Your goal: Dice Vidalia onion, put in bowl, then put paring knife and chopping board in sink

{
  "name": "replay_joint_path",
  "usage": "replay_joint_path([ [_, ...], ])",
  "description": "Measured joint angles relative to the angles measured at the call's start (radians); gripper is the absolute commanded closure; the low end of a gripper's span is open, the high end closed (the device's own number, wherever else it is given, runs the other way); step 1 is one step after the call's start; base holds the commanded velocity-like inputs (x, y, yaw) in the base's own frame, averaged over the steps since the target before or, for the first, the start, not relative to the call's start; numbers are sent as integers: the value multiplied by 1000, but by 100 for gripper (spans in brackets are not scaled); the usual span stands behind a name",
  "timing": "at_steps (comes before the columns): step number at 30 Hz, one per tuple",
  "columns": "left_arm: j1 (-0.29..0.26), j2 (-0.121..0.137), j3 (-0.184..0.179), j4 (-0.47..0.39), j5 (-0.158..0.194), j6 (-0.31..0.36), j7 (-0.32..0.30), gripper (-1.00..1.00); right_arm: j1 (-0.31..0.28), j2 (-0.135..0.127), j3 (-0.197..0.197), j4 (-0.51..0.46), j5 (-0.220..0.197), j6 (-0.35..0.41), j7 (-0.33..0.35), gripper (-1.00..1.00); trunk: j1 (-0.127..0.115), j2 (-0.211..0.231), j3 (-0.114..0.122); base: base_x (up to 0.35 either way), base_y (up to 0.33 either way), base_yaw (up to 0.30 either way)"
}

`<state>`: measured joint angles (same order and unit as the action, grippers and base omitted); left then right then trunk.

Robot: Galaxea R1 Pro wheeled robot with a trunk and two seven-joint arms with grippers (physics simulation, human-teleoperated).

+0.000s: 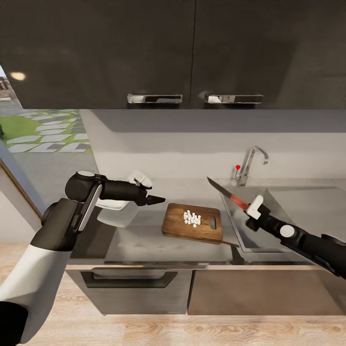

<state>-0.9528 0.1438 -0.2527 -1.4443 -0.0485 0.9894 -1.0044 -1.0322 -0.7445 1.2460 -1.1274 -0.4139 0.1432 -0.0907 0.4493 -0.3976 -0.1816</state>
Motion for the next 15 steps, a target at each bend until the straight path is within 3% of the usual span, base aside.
replay_joint_path([
  [3,0,0,0,0,0,0,0,-100,0,0,5,-1,-24,1,10,100,0,0,0,0,0,0],
  [6,0,0,-1,0,0,0,0,-100,0,0,6,-1,-102,1,26,100,0,0,0,0,0,0],
  [8,0,-1,-1,0,0,0,0,-100,0,0,6,-1,-181,2,41,100,0,0,0,0,0,0],
  [10,0,-1,-1,0,0,-1,-1,-100,-1,0,8,-1,-299,19,59,100,0,0,0,0,0,0],
  [11,0,-1,-1,0,0,0,-1,-100,-1,0,6,-2,-351,45,66,100,0,0,0,0,0,0],
  [12,0,-1,-1,0,0,-1,-1,-100,-1,0,-9,-2,-432,166,77,100,0,0,0,0,0,0],
  [15,0,-1,-1,0,0,-1,-2,-100,-1,0,-98,-2,-465,326,88,100,0,0,0,0,0,0],
])
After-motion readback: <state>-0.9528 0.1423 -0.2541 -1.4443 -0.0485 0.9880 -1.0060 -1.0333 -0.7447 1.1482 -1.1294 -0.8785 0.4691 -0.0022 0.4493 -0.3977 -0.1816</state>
